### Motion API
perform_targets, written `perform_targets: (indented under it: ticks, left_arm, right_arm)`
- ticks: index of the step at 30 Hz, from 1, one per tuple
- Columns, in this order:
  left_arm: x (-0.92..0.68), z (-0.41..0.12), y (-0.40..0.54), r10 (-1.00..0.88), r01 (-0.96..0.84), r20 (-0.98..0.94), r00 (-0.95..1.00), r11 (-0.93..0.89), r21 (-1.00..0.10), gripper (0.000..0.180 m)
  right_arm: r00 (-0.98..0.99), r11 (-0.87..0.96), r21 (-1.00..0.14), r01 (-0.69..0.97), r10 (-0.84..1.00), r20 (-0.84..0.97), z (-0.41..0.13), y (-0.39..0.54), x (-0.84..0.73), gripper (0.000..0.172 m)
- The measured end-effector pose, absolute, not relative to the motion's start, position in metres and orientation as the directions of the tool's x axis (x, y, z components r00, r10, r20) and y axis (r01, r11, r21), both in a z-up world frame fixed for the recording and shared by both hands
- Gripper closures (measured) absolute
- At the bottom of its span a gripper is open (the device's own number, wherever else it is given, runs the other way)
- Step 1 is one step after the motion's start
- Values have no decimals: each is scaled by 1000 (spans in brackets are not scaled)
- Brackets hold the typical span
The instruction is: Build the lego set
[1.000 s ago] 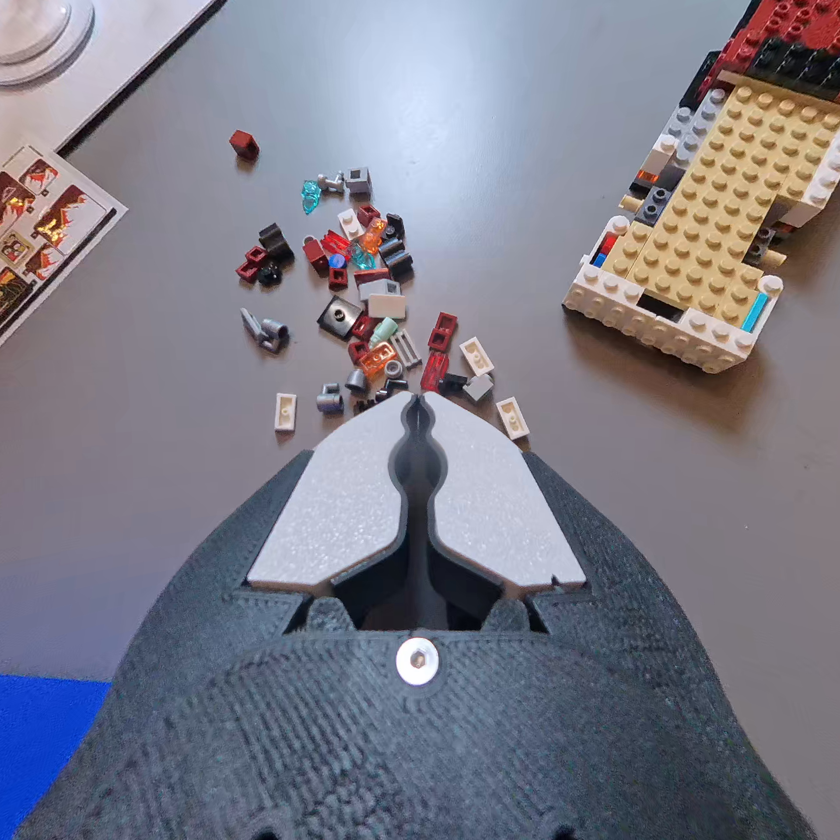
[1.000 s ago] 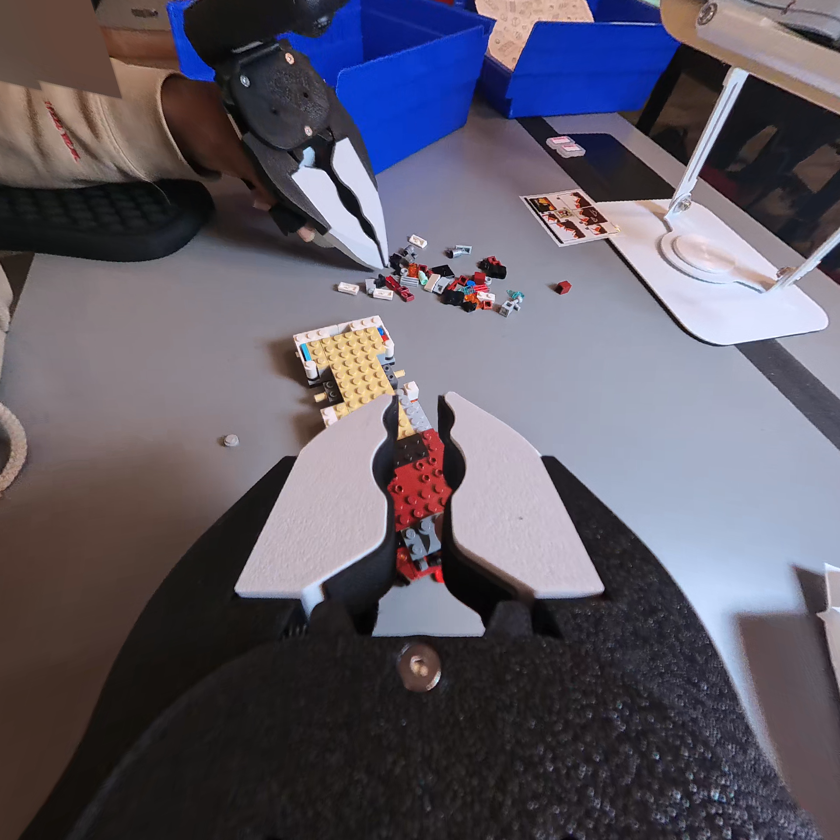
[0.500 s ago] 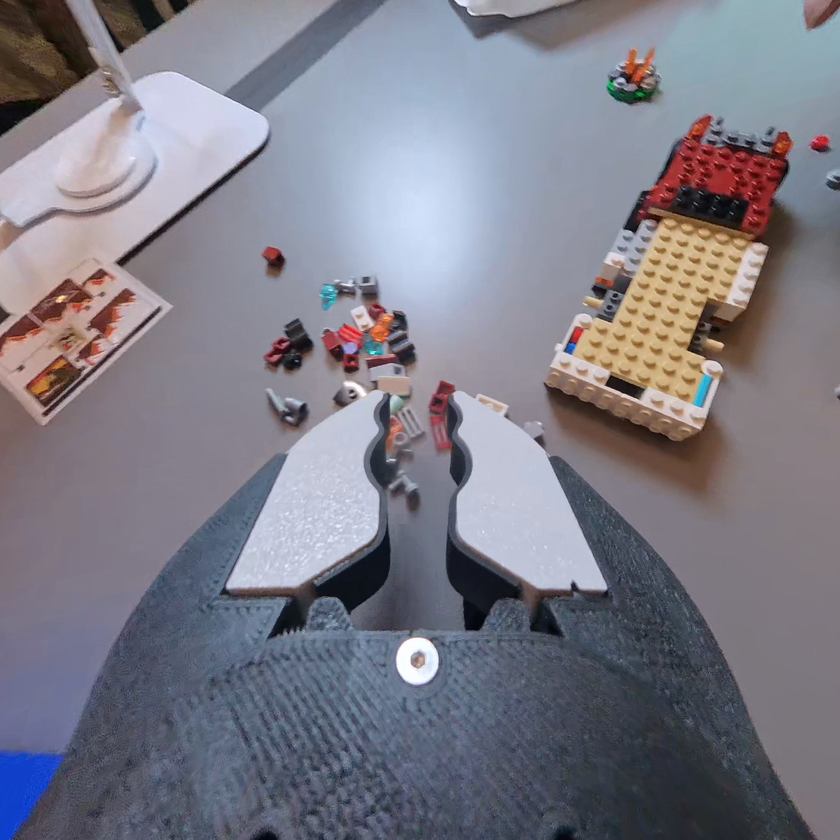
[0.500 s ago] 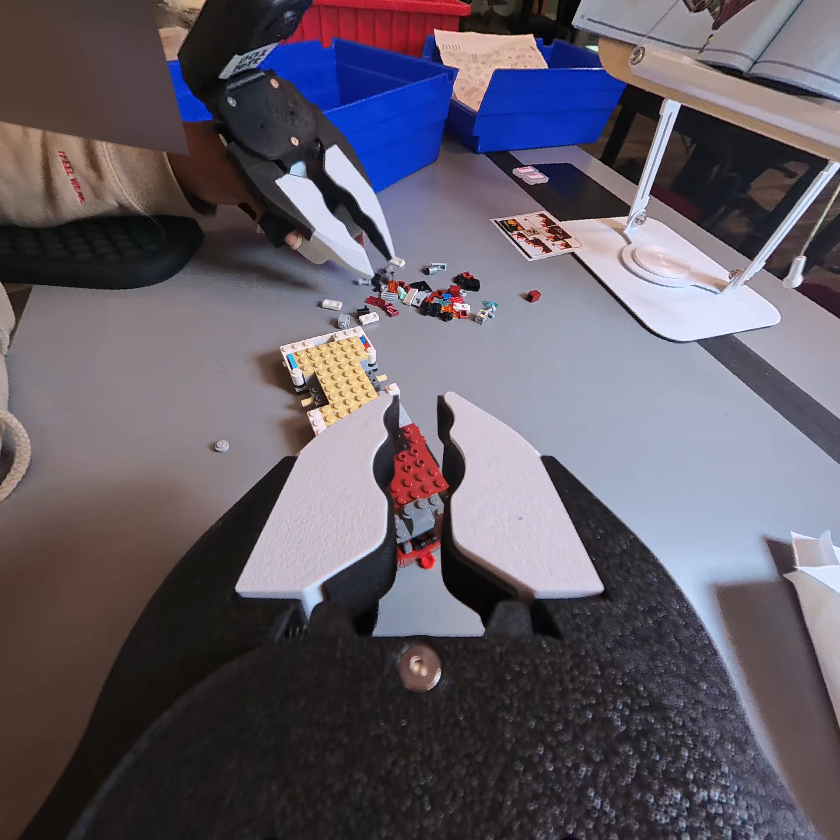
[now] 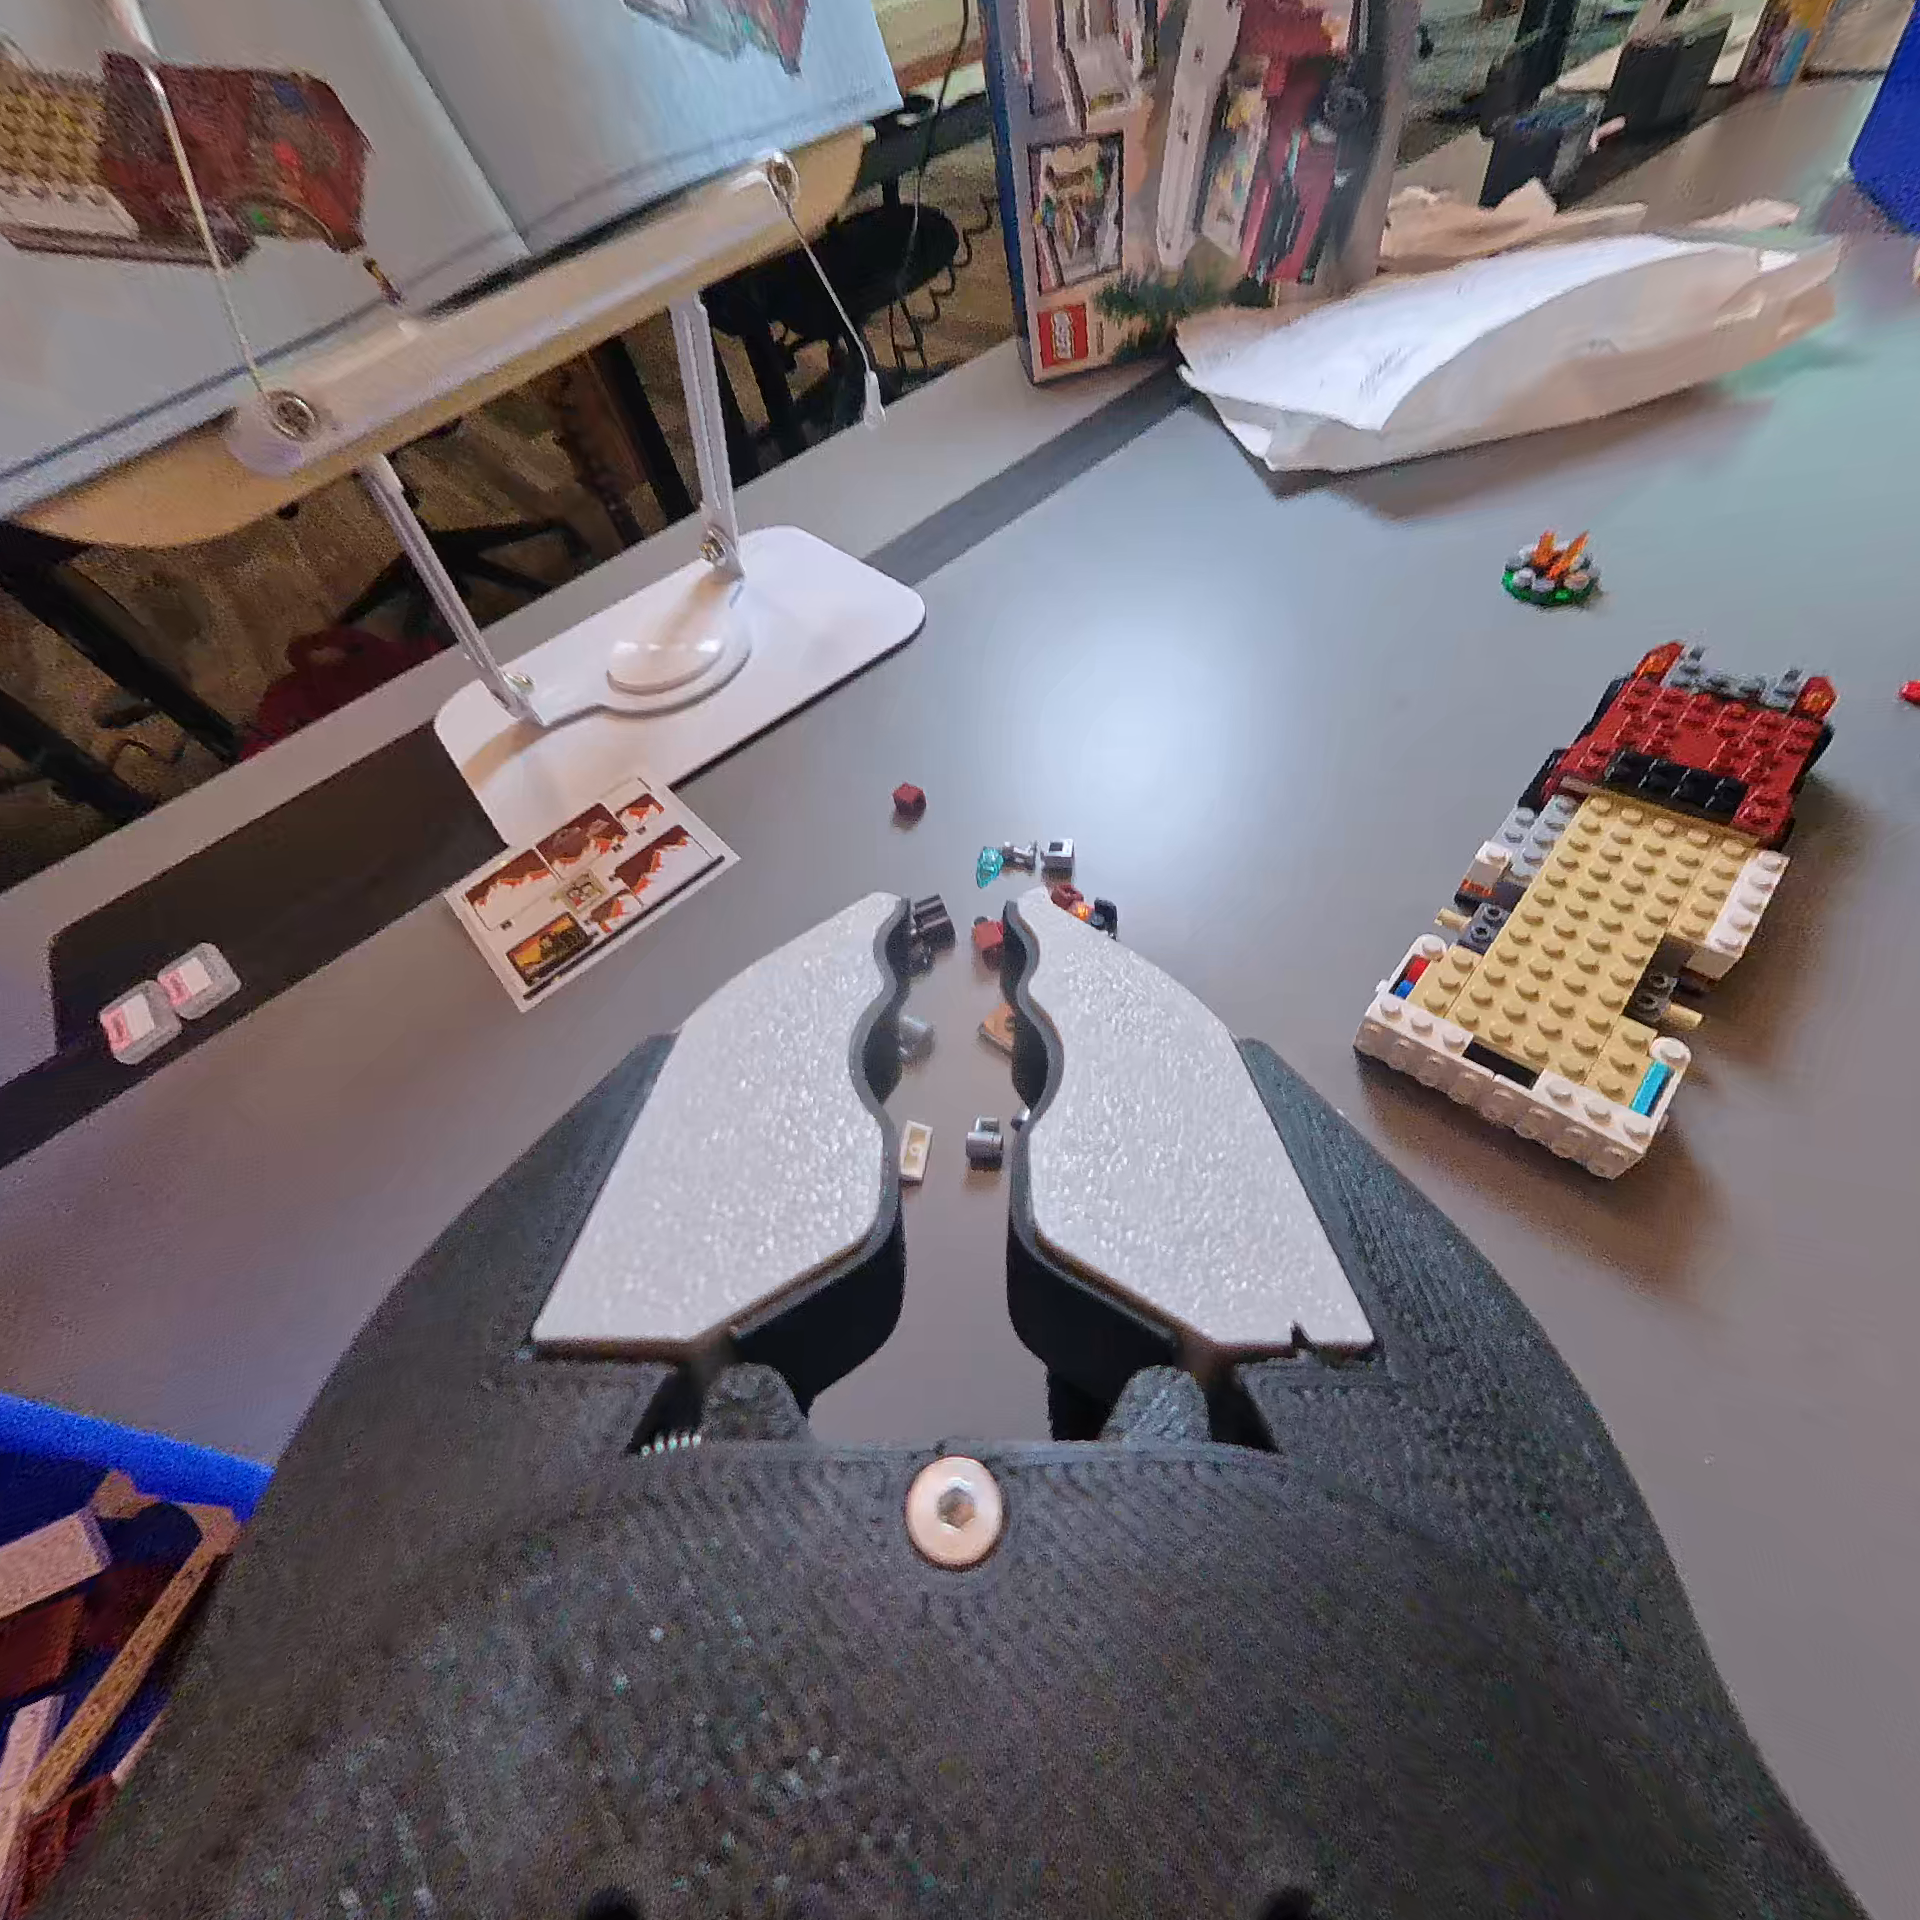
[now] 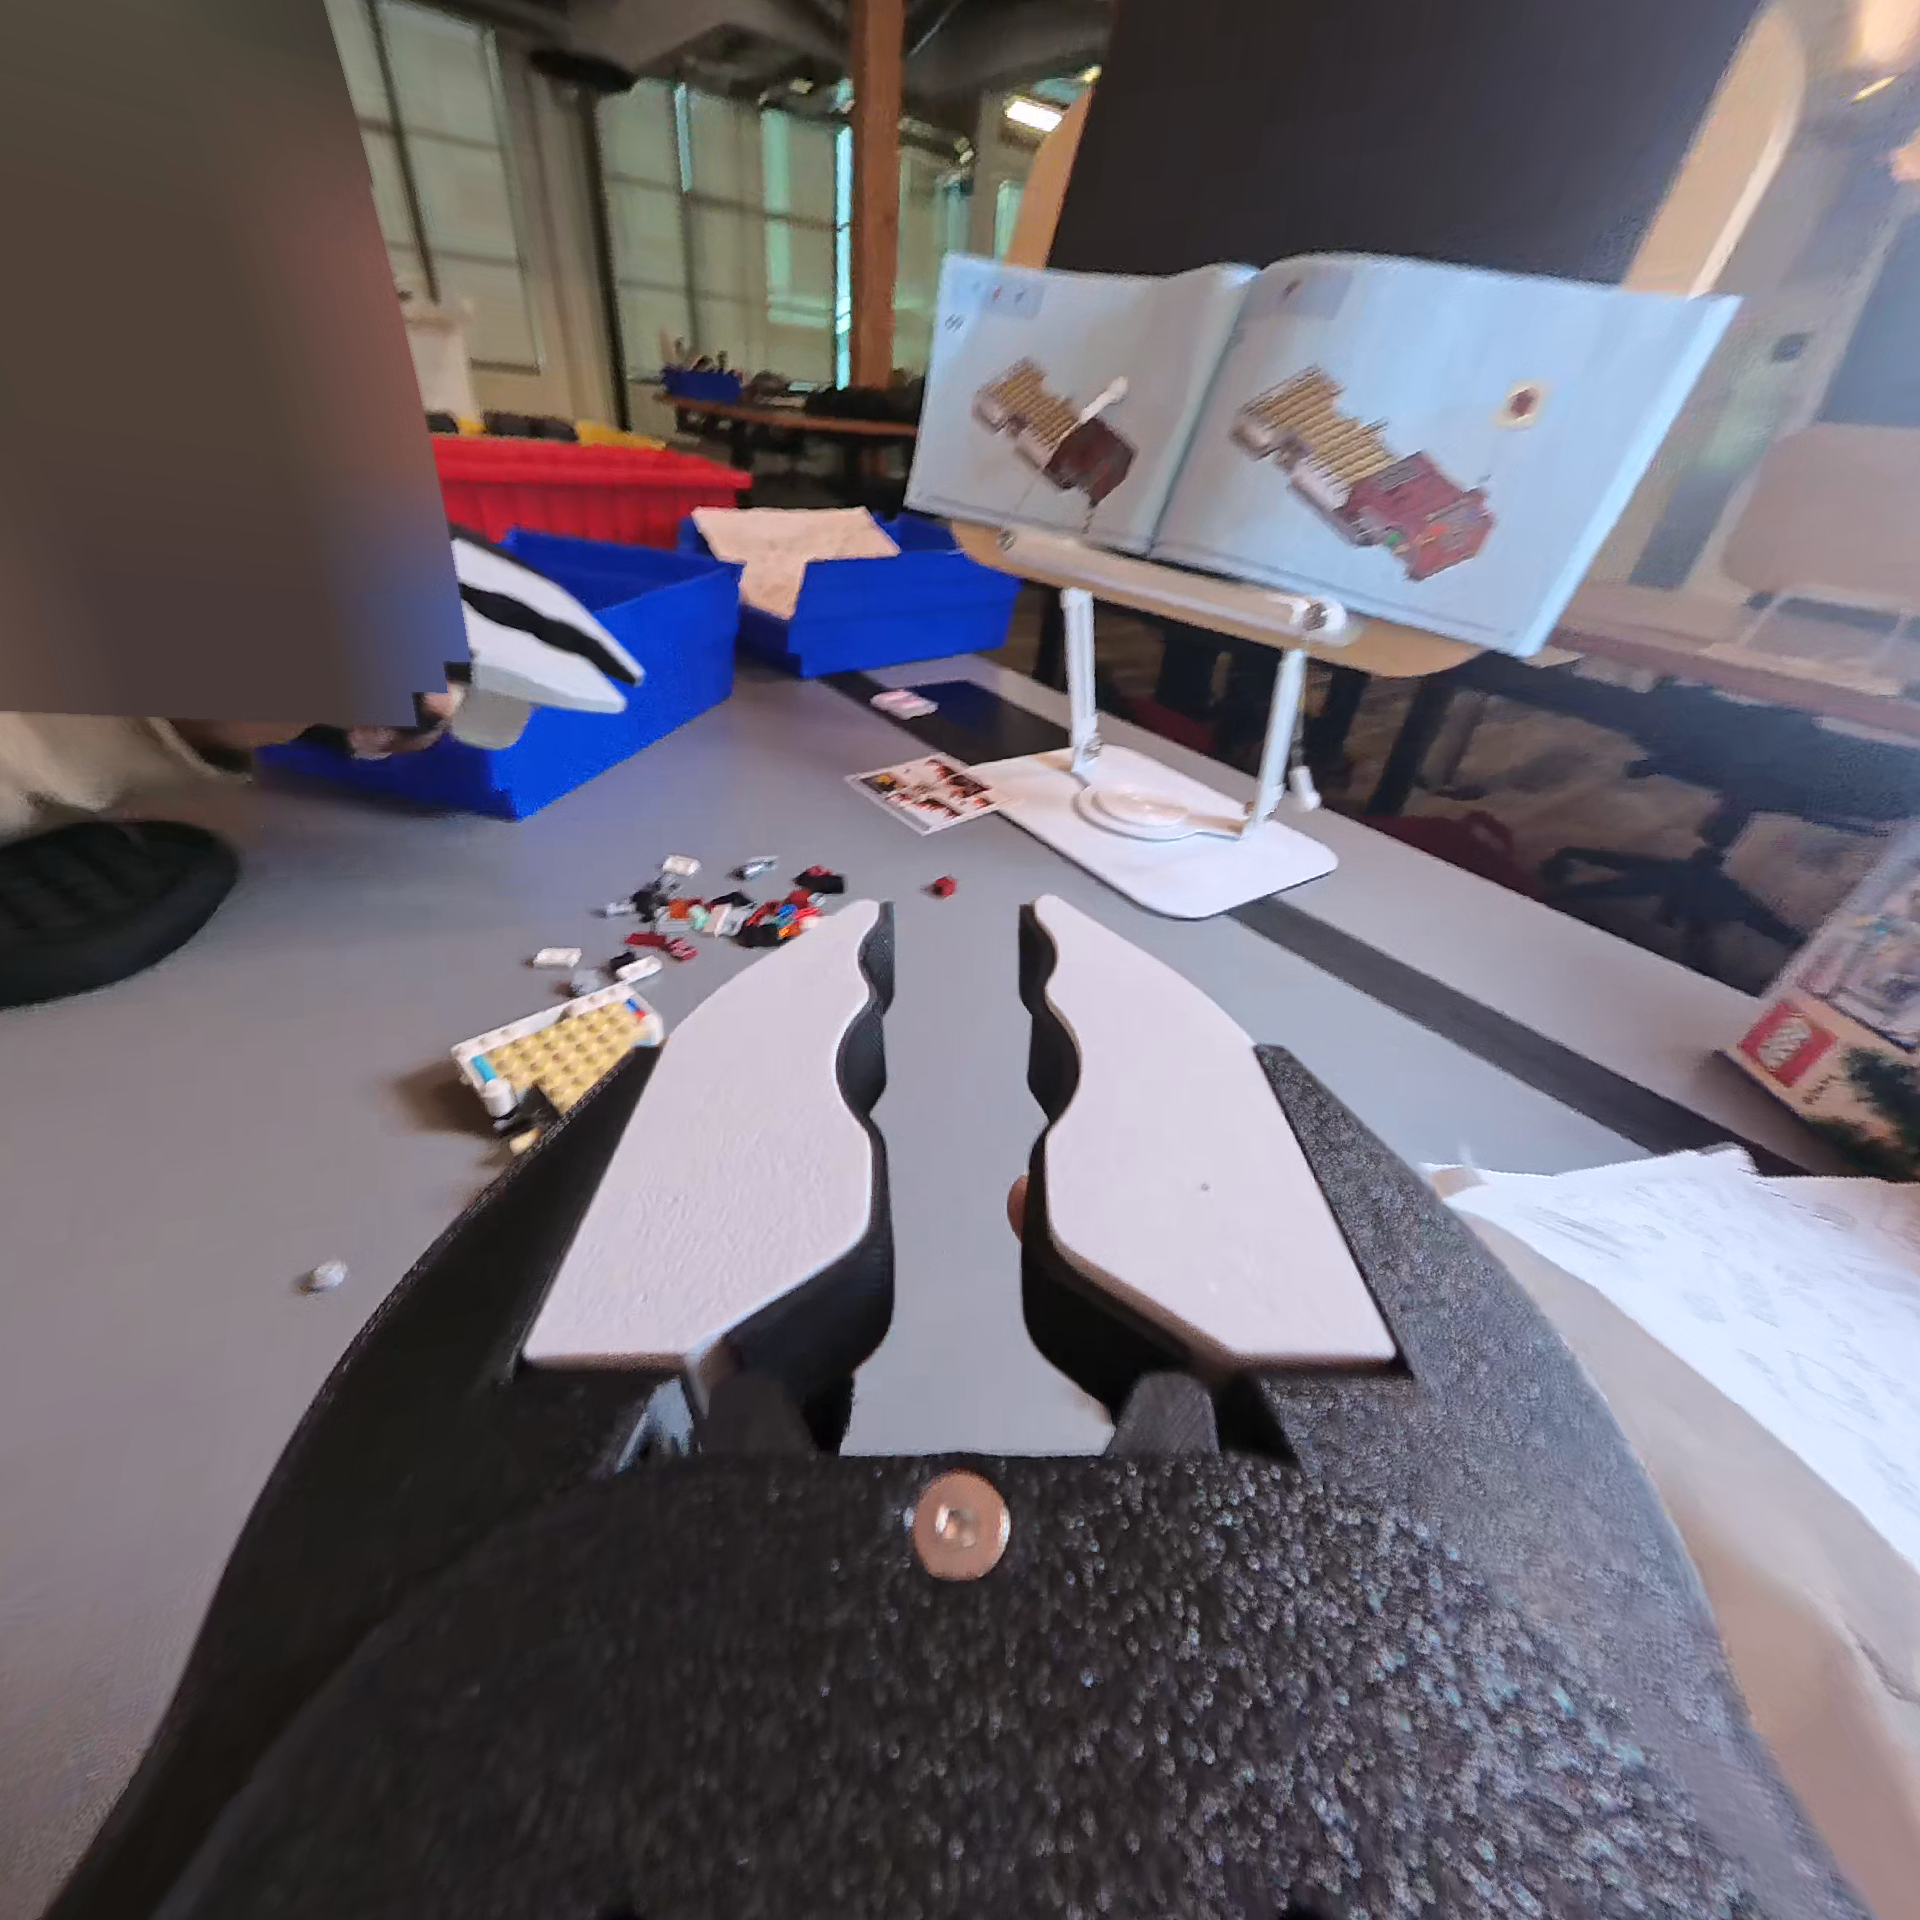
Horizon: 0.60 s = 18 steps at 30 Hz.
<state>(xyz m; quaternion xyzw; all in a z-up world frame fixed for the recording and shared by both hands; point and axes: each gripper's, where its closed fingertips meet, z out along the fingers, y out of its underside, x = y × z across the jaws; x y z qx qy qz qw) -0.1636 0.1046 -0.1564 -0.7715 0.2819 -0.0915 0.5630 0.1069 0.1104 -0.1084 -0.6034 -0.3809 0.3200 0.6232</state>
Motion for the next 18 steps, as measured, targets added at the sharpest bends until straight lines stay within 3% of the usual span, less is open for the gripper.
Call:
perform_targets:
  ticks: [6, 13, 18]
  left_arm:
    - [-178, -122, 101, -479, -251, -168, 862, -115, -961, 167]
    - [-199, -90, 98, -404, -201, -170, 899, -35, -979, 167]
    - [-267, -28, 80, -186, -194, -205, 961, 75, -978, 166]
  right_arm:
    - [698, 140, -989, -49, 713, 67, -78, 131, 157, 144]
    - [759, 154, -986, -71, 650, 47, -70, 128, 183, 143]
    - [767, 166, -985, -50, 638, 69, -71, 121, 187, 143]
